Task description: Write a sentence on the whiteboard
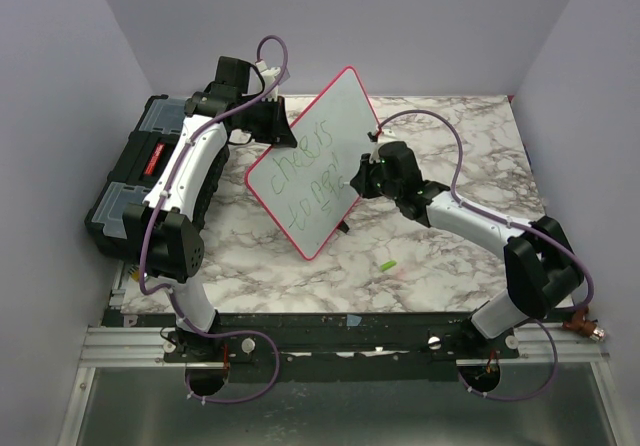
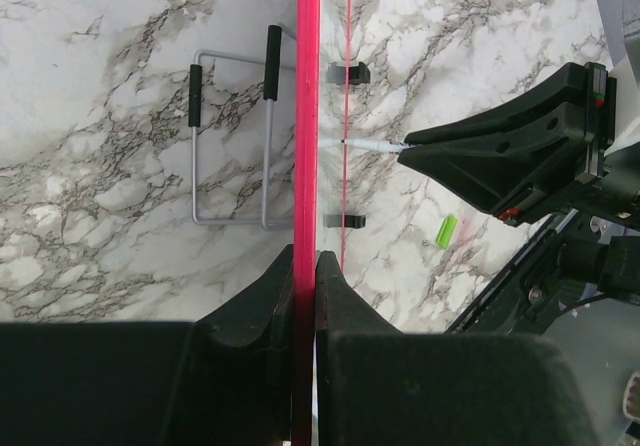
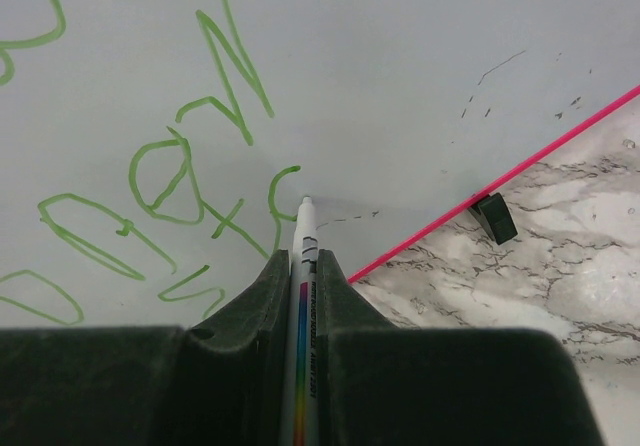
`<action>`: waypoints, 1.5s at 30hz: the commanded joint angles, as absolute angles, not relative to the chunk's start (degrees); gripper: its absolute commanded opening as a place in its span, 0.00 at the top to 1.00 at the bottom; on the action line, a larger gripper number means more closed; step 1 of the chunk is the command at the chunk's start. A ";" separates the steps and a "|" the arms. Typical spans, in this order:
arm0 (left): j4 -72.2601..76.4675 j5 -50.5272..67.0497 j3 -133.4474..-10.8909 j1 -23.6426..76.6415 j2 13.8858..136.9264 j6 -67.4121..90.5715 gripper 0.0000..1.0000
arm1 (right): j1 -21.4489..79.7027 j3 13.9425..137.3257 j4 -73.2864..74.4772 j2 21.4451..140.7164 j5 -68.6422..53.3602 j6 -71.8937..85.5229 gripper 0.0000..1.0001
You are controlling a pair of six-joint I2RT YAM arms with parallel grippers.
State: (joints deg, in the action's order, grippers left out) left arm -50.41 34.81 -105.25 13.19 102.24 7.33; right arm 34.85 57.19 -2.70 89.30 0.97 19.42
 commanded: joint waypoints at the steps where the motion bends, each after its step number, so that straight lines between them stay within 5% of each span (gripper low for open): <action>1: -50.01 30.42 -105.91 13.68 102.63 2.57 1.00 | 35.42 59.41 -6.04 91.05 0.37 19.67 0.99; 45: -50.09 30.41 -105.82 13.69 102.48 2.57 1.00 | 35.43 54.20 -7.03 88.84 5.46 19.43 0.99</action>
State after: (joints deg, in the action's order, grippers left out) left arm -50.41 34.79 -105.25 13.26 102.24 7.33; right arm 34.87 53.23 -6.33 88.49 3.70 19.64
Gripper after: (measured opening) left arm 0.089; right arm 0.127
